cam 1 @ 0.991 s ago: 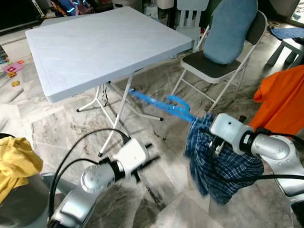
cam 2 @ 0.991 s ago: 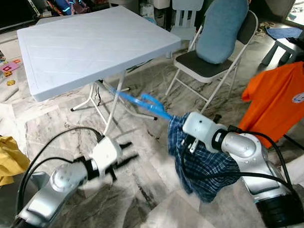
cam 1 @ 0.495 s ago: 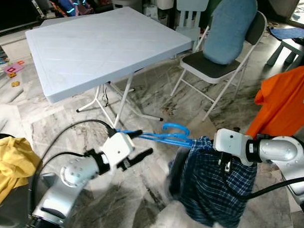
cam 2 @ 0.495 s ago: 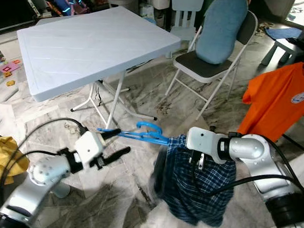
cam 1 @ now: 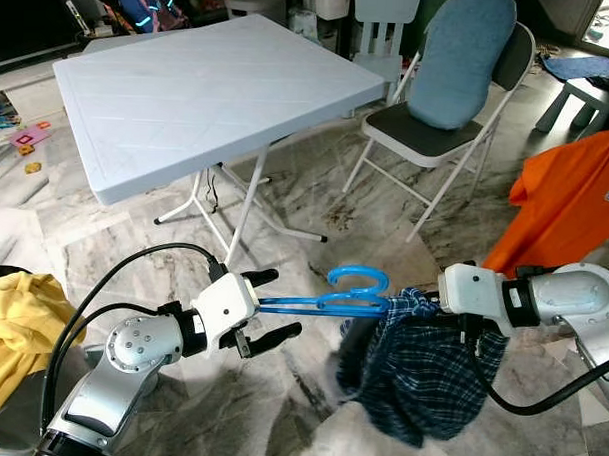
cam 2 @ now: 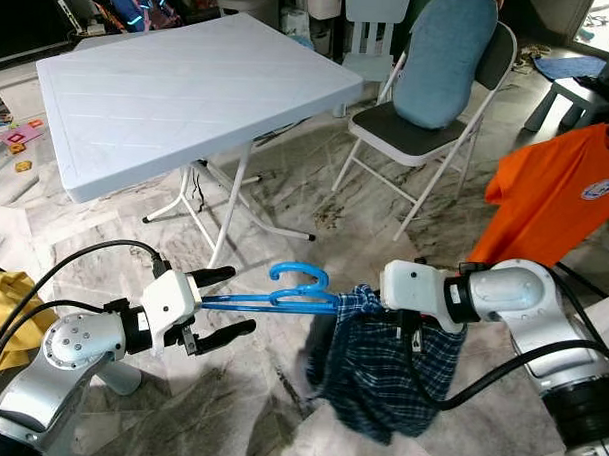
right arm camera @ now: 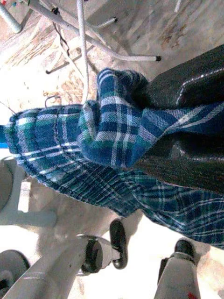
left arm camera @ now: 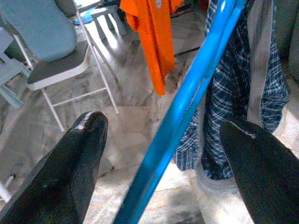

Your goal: Hang hanger

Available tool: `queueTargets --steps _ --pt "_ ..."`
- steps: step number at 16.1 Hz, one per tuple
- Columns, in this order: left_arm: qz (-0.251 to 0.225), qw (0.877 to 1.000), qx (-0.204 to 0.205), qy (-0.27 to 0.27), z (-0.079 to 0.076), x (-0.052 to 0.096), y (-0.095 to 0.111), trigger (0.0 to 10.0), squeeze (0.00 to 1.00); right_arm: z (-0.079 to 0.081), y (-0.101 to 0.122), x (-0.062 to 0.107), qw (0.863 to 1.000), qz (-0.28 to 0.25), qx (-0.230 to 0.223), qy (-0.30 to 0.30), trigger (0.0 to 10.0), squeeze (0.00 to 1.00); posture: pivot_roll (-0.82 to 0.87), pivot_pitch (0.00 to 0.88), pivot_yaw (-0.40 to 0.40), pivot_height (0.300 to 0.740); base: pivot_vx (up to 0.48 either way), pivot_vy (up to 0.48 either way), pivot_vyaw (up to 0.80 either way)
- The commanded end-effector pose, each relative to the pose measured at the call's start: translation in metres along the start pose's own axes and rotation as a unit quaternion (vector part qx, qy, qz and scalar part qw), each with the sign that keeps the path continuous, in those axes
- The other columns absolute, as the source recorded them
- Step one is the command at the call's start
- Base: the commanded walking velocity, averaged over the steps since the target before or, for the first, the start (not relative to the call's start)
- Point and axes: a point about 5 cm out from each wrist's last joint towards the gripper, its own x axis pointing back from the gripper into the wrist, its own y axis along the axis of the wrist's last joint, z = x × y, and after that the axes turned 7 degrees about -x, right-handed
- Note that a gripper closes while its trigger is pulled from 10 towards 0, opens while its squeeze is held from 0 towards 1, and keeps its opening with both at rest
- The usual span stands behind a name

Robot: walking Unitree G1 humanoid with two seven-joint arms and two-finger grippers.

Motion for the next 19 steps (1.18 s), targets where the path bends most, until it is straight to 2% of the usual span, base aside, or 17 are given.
queueTargets --steps 1,2,3,4,5,6,7,11,12,13,14,15,16,17,19 --pt "0.002 1.000 -0.002 -0.014 0.001 0.000 -0.001 10.0 1.00 -0.004 0.015 0.010 1.000 -0.016 0.024 0.008 10.0 0.00 -0.18 0.039 0.049 0.740 0.000 0.000 0.00" --pt "0.001 1.000 -0.004 -0.015 0.001 -0.001 -0.002 10.0 1.00 -0.003 0.016 0.010 0.999 -0.018 0.023 0.014 10.0 0.00 -0.18 0.038 0.048 0.740 0.000 0.000 0.00" --pt "0.001 1.000 -0.009 -0.021 0.002 -0.002 -0.002 10.0 0.44 -0.001 0.017 0.011 0.999 -0.021 0.024 0.026 10.0 0.00 -0.18 0.037 0.046 0.740 0.000 0.000 0.00" --pt "-0.002 1.000 -0.007 -0.029 0.005 -0.005 -0.001 10.0 0.00 0.002 0.018 0.012 0.999 -0.020 0.026 0.040 10.0 0.00 -0.18 0.037 0.045 0.740 0.000 0.000 0.00" --pt "-0.007 0.999 -0.012 -0.041 0.008 -0.008 0.001 6.8 0.00 0.003 0.019 0.013 0.998 -0.018 0.027 0.047 10.0 0.00 -0.19 0.035 0.044 0.740 0.000 0.000 0.00" --pt "-0.010 0.999 -0.017 -0.046 0.010 -0.009 0.003 1.9 0.00 0.002 0.018 0.013 0.998 -0.013 0.031 0.046 10.0 0.00 -0.19 0.034 0.045 0.740 0.000 0.000 0.00" --pt "-0.012 0.999 -0.018 -0.050 0.011 -0.010 0.003 0.0 0.00 0.001 0.018 0.013 0.998 -0.011 0.032 0.045 10.0 0.00 -0.19 0.033 0.045 0.740 0.000 0.000 0.00" --pt "-0.025 0.996 -0.024 -0.078 0.014 -0.014 0.009 0.0 0.00 -0.005 0.019 0.006 0.998 -0.007 0.053 0.018 10.0 0.00 -0.19 0.028 0.043 0.740 0.000 0.000 0.00" --pt "-0.026 0.996 -0.033 -0.073 0.015 -0.016 0.010 4.3 0.00 -0.008 0.019 0.004 0.998 -0.004 0.062 0.003 10.0 0.00 -0.19 0.027 0.042 0.740 0.000 0.000 0.00" --pt "-0.028 0.997 -0.034 -0.068 0.016 -0.018 0.011 5.6 0.00 -0.014 0.021 0.001 0.997 -0.006 0.069 -0.026 10.0 0.00 -0.19 0.026 0.042 0.740 0.000 0.000 0.00" --pt "-0.026 0.997 -0.040 -0.055 0.017 -0.020 0.011 10.0 0.00 -0.022 0.023 -0.001 0.995 -0.009 0.075 -0.059 10.0 0.00 -0.19 0.024 0.042 0.740 0.000 0.000 0.00" --pt "-0.025 0.998 -0.041 -0.041 0.018 -0.021 0.010 10.0 0.00 -0.025 0.023 -0.001 0.994 -0.010 0.073 -0.075 10.0 0.00 -0.19 0.024 0.042 0.740 0.000 0.000 0.00" --pt "-0.027 0.998 -0.040 -0.028 0.018 -0.021 0.010 10.0 0.25 -0.029 0.024 -0.002 0.993 -0.012 0.076 -0.092 10.0 0.00 -0.19 0.024 0.042 0.740 0.000 0.000 0.00" --pt "-0.030 0.999 -0.028 -0.029 0.015 -0.021 0.009 10.0 1.00 -0.033 0.024 -0.001 0.990 -0.006 0.088 -0.112 10.0 0.00 -0.19 0.024 0.042 0.740 0.000 0.000 0.00" --pt "-0.020 0.998 -0.044 -0.040 0.014 -0.020 0.007 10.0 1.00 -0.034 0.022 0.000 0.990 -0.003 0.092 -0.109 10.0 0.00 -0.18 0.024 0.039 0.740 0.000 0.000 0.00"
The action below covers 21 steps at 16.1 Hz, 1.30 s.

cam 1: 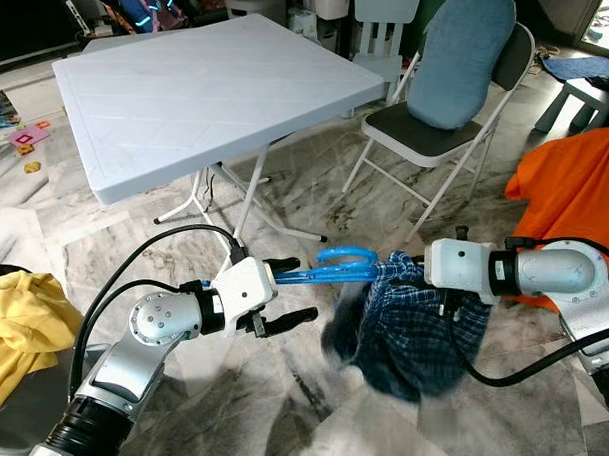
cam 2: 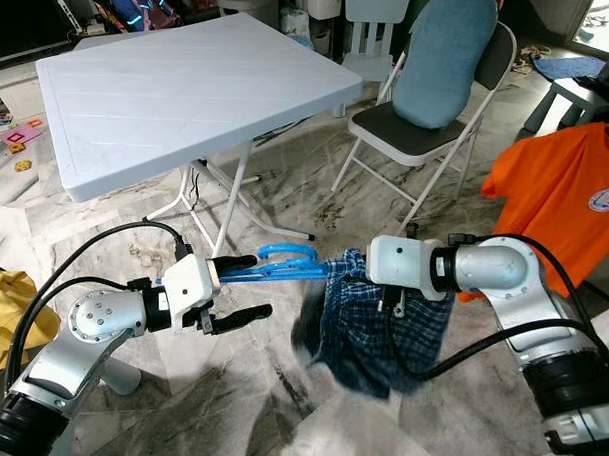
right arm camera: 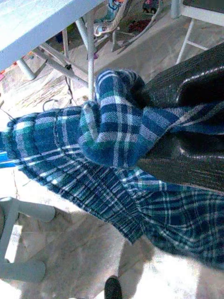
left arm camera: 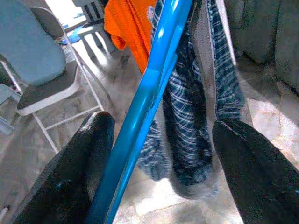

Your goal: Hang hanger

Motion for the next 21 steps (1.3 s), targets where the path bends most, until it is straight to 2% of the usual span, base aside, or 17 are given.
queueTargets --steps 1,2,4,6,8,9,10,12,14,16,19,20,21 --pt "0.015 1.000 -0.015 -0.007 0.002 0.006 -0.003 10.0 0.79 -0.009 0.001 0.007 1.000 0.007 0.015 -0.017 10.0 0.00 -0.18 0.023 0.040 0.740 0.000 0.000 0.00" --pt "0.015 1.000 -0.014 -0.007 0.006 0.008 -0.003 10.0 0.02 -0.009 -0.002 0.009 1.000 0.014 0.020 -0.015 10.0 0.00 -0.18 0.024 0.041 0.740 0.000 0.000 0.00" --pt "0.017 1.000 -0.021 -0.010 0.009 0.011 -0.001 10.0 0.01 -0.010 -0.004 0.011 0.999 0.020 0.019 -0.015 10.0 0.00 -0.18 0.026 0.041 0.740 0.000 0.000 0.00" --pt "0.017 0.999 -0.025 -0.024 0.013 0.013 0.005 10.0 0.00 -0.010 -0.012 0.013 0.998 0.051 0.030 -0.018 10.0 0.00 -0.18 0.028 0.042 0.740 0.000 0.000 0.00" --pt "0.011 0.999 -0.032 0.010 0.017 0.009 0.007 10.0 0.00 -0.008 -0.017 0.009 0.997 0.063 0.035 -0.020 10.0 0.00 -0.18 0.029 0.042 0.740 0.000 0.000 0.00" --pt "0.015 0.999 -0.036 0.011 0.014 0.009 0.003 10.0 0.00 -0.006 -0.016 0.008 0.998 0.055 0.032 -0.016 10.0 0.00 -0.18 0.031 0.042 0.740 0.000 0.000 0.00" --pt "0.022 0.998 -0.055 0.017 0.012 0.008 -0.001 10.0 0.00 -0.002 -0.014 0.009 0.999 0.042 0.026 0.004 10.0 0.00 -0.18 0.032 0.040 0.740 0.000 0.000 0.00" --pt "0.030 0.995 -0.087 0.022 0.017 0.010 0.000 10.0 0.00 0.000 -0.018 0.014 0.998 0.060 0.016 0.029 10.0 0.00 -0.19 0.033 0.040 0.740 0.000 0.000 0.00" --pt "0.013 0.997 -0.065 0.033 0.023 0.007 0.008 10.0 0.00 -0.005 -0.023 0.016 0.997 0.076 0.026 0.010 10.0 0.00 -0.19 0.032 0.036 0.740 0.000 0.000 0.00" --pt "0.031 0.996 -0.083 0.008 0.014 0.006 -0.002 10.0 0.00 -0.005 -0.015 0.014 0.998 0.052 0.022 0.017 10.0 0.00 -0.19 0.033 0.036 0.740 0.000 0.000 0.00" --pt "0.024 0.997 -0.068 -0.009 0.008 0.000 -0.006 10.0 0.00 -0.006 -0.008 0.014 0.999 0.035 0.025 0.023 10.0 0.00 -0.19 0.031 0.035 0.740 0.000 0.000 0.00" --pt "0.022 0.997 -0.067 -0.018 0.007 -0.001 -0.005 6.6 0.00 -0.008 -0.006 0.015 0.999 0.029 0.030 0.021 10.0 0.00 -0.20 0.031 0.033 0.740 0.000 0.000 0.00" --pt "0.016 0.997 -0.061 -0.034 0.005 -0.003 -0.004 2.5 0.00 -0.009 -0.004 0.017 0.999 0.020 0.032 0.022 10.0 0.00 -0.20 0.031 0.031 0.740 0.000 0.000 0.00"
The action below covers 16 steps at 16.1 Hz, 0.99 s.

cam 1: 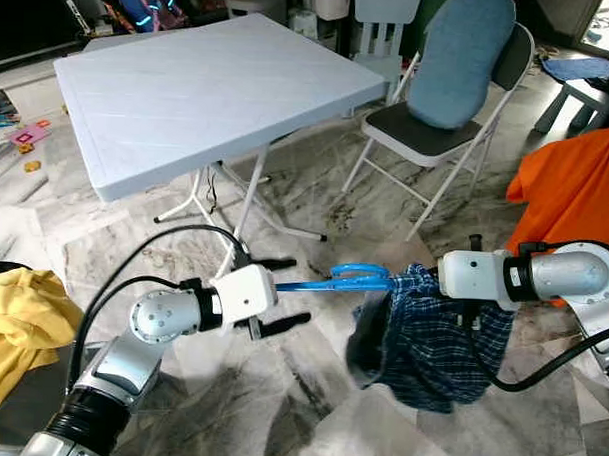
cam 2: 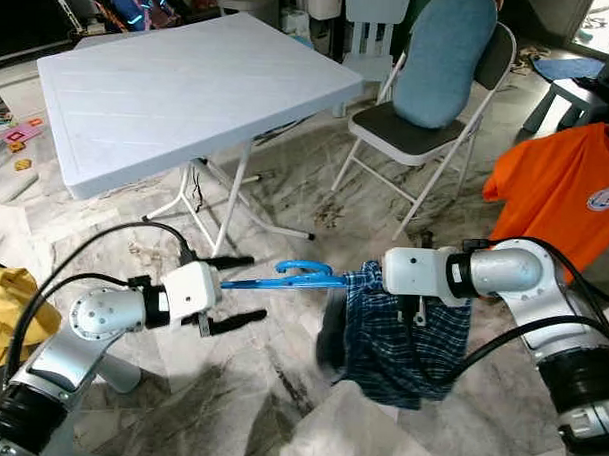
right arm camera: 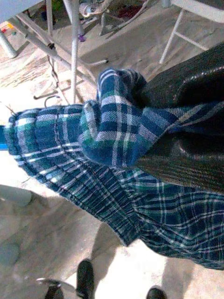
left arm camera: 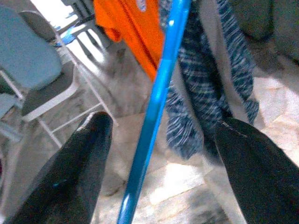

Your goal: Hang hanger

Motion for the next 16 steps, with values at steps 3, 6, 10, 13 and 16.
queueTargets --steps 3,6,10,13,16 --pt "-0.009 1.000 -0.015 -0.013 0.0060 -0.0047 0.0030 0.0 0.00 -0.0048 0.0141 0.0086 0.999 -0.021 0.026 0.009 10.0 0.00 -0.20 0.030 0.031 0.740 0.000 0.000 0.00" --pt "-0.008 1.000 -0.017 -0.013 0.0087 -0.0034 0.0021 0.0 0.00 -0.0003 0.0154 0.0111 0.999 -0.023 0.026 0.030 10.0 0.00 -0.20 0.031 0.027 0.740 0.000 0.000 0.00" --pt "-0.007 1.000 -0.017 -0.013 0.0096 -0.0025 0.0000 0.0 0.00 -0.0002 0.0161 0.0134 0.999 -0.022 0.026 0.037 10.0 0.00 -0.20 0.029 0.025 0.740 0.000 0.000 0.00" --pt "-0.006 1.000 -0.013 -0.018 0.0084 -0.0033 -0.0012 0.0 0.00 -0.0012 0.0184 0.0136 0.999 -0.026 0.028 0.036 10.0 0.00 -0.20 0.027 0.023 0.740 0.000 0.000 0.00" --pt "-0.001 1.000 -0.006 -0.028 0.0053 -0.0027 -0.0041 0.0 0.00 -0.0026 0.0201 0.0126 0.999 -0.030 0.030 0.032 10.0 0.00 -0.20 0.027 0.022 0.740 0.000 0.000 0.00"
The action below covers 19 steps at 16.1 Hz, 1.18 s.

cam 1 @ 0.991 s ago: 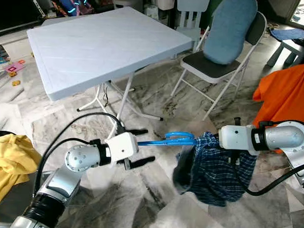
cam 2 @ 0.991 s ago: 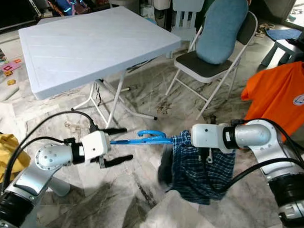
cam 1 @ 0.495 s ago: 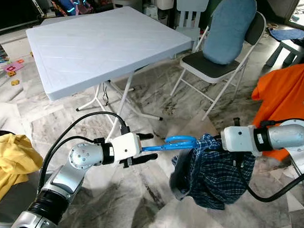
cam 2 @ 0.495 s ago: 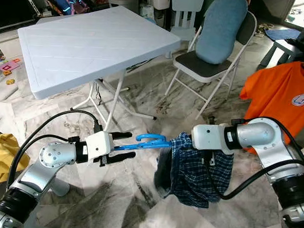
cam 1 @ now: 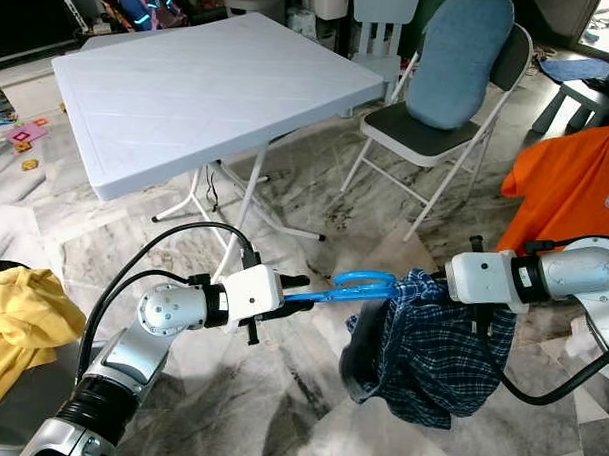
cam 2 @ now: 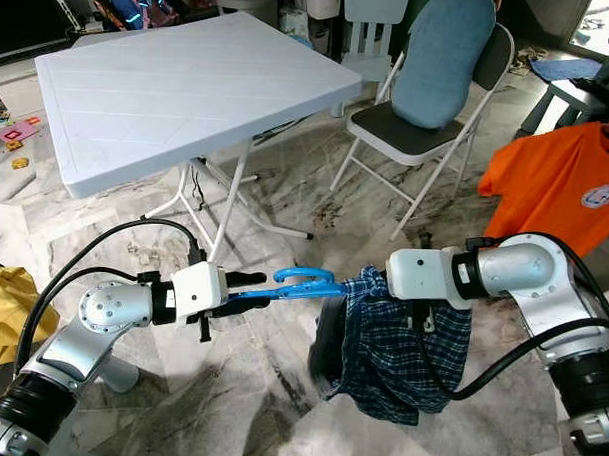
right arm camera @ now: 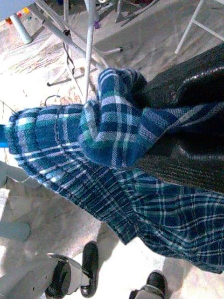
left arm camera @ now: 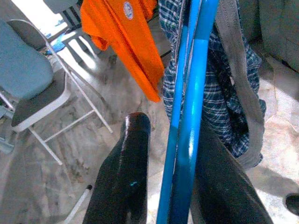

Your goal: Hang hanger

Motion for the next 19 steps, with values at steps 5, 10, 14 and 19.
queueTargets --steps 5,10,14,19 --pt "0.012 0.999 0.020 -0.026 -0.005 0.004 -0.006 0.0 0.00 -0.008 0.012 0.000 0.999 -0.018 0.025 -0.017 10.0 0.00 -0.19 0.024 0.021 0.740 0.000 0.000 0.00" --pt "-0.011 0.998 0.061 0.022 -0.007 0.001 -0.005 0.0 0.00 -0.010 0.011 -0.008 0.999 -0.030 0.014 -0.033 10.0 0.09 -0.19 0.021 0.025 0.740 0.000 0.000 0.00" --pt "-0.027 0.992 0.106 0.059 -0.019 -0.004 -0.004 0.0 0.00 -0.018 0.015 -0.021 0.997 -0.045 0.012 -0.063 10.0 1.00 -0.19 0.023 0.021 0.740 0.000 0.000 0.00" --pt "-0.015 0.974 0.174 0.143 -0.020 -0.007 -0.009 0.0 0.00 -0.036 0.023 -0.039 0.988 -0.045 0.035 -0.145 10.0 1.00 -0.18 0.036 0.014 0.740 0.000 0.000 0.00"
